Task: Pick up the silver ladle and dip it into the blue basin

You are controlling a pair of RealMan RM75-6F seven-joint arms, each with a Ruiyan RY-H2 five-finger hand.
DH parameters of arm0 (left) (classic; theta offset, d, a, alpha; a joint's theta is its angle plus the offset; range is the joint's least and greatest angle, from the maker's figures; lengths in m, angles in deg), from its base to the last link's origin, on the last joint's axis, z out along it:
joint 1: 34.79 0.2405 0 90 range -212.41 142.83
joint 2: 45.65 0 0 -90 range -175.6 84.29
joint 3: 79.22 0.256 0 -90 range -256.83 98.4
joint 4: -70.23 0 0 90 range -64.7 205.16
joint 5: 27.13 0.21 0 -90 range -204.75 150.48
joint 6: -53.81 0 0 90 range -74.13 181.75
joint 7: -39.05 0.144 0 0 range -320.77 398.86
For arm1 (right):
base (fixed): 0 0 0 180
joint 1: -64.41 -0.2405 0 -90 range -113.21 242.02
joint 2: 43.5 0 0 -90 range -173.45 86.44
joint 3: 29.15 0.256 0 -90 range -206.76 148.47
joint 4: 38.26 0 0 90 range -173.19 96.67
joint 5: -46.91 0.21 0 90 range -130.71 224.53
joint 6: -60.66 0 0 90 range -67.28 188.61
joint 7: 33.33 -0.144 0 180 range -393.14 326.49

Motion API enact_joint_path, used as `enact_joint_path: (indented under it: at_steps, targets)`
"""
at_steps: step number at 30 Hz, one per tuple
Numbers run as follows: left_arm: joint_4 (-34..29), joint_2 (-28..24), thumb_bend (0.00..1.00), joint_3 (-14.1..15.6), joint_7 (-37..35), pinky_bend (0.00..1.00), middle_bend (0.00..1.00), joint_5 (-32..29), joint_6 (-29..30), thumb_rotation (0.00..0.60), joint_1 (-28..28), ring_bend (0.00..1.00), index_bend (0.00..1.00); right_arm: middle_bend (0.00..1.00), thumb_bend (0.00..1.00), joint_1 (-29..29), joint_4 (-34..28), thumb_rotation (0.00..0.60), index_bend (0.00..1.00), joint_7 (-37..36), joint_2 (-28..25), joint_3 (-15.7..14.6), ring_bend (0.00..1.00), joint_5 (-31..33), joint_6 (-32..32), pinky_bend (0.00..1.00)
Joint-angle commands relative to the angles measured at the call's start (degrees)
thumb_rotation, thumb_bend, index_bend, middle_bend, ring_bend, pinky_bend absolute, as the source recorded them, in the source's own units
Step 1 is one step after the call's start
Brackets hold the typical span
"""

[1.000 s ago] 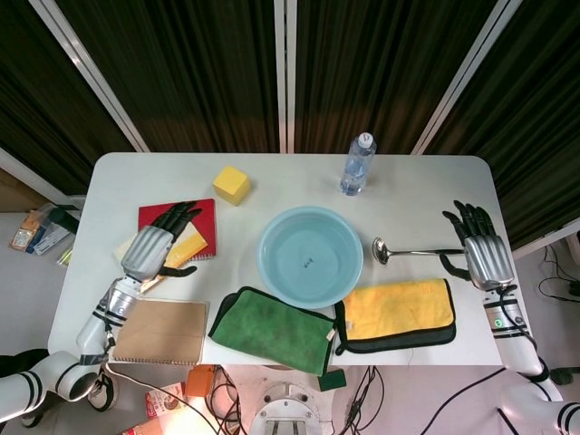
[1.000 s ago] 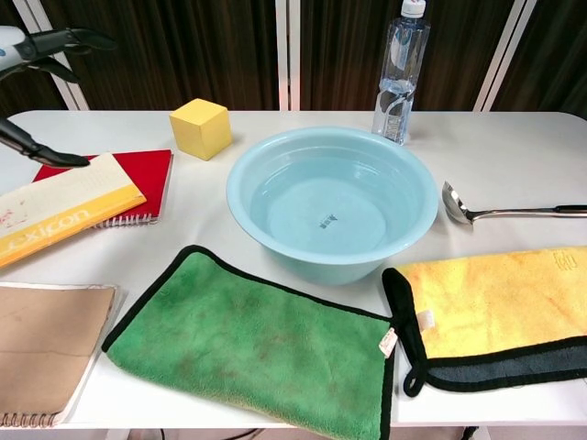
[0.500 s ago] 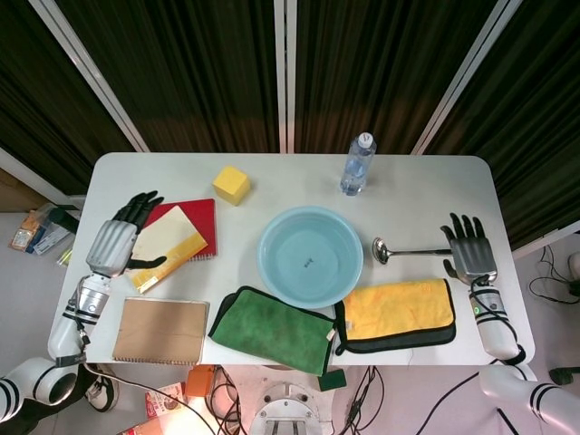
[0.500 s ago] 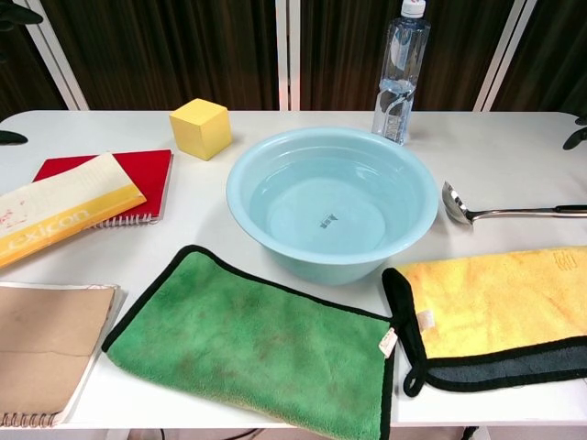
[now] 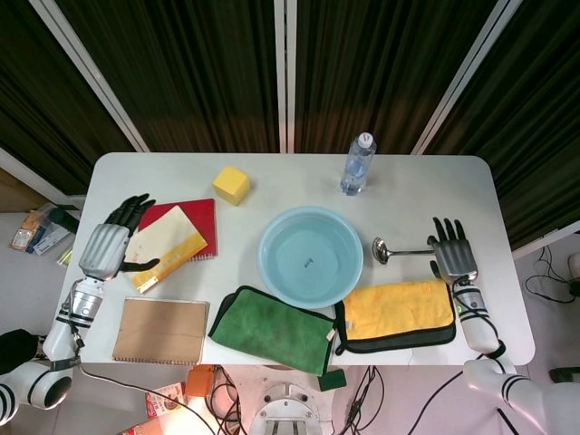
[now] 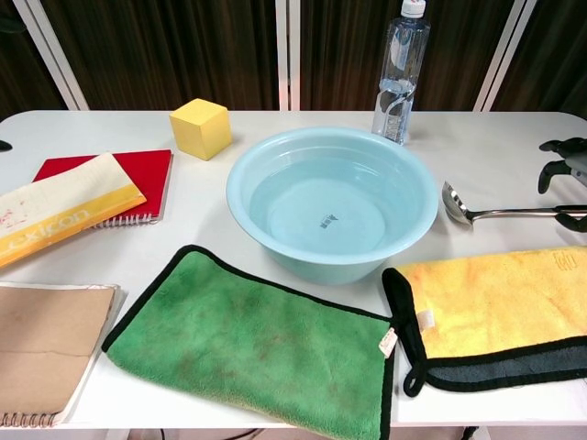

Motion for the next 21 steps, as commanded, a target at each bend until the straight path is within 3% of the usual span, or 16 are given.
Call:
enact_joint_path:
  at_steps: [1, 21]
  targets:
    - [-0.07, -0.04, 0.03, 0.09, 0.1, 0.17, 0.04, -0.04, -0.22, 0.6, 0.08, 0.02, 0.08, 0.02, 0.37, -0.45, 2.32, 0.6, 0.4, -2.72, 1.9, 0.46, 0.0, -0.07, 1.26, 0.0]
    - [-0.61, 0.1, 0.03, 0.42, 1.71, 0.17, 0.04, 0.04, -1.98, 0.6, -0.13, 0.02, 0.08, 0.02, 0.37, -1.86, 9.1, 0.6, 0.46, -5.77, 5.88, 2.06, 0.0, -0.3, 4.14, 0.0]
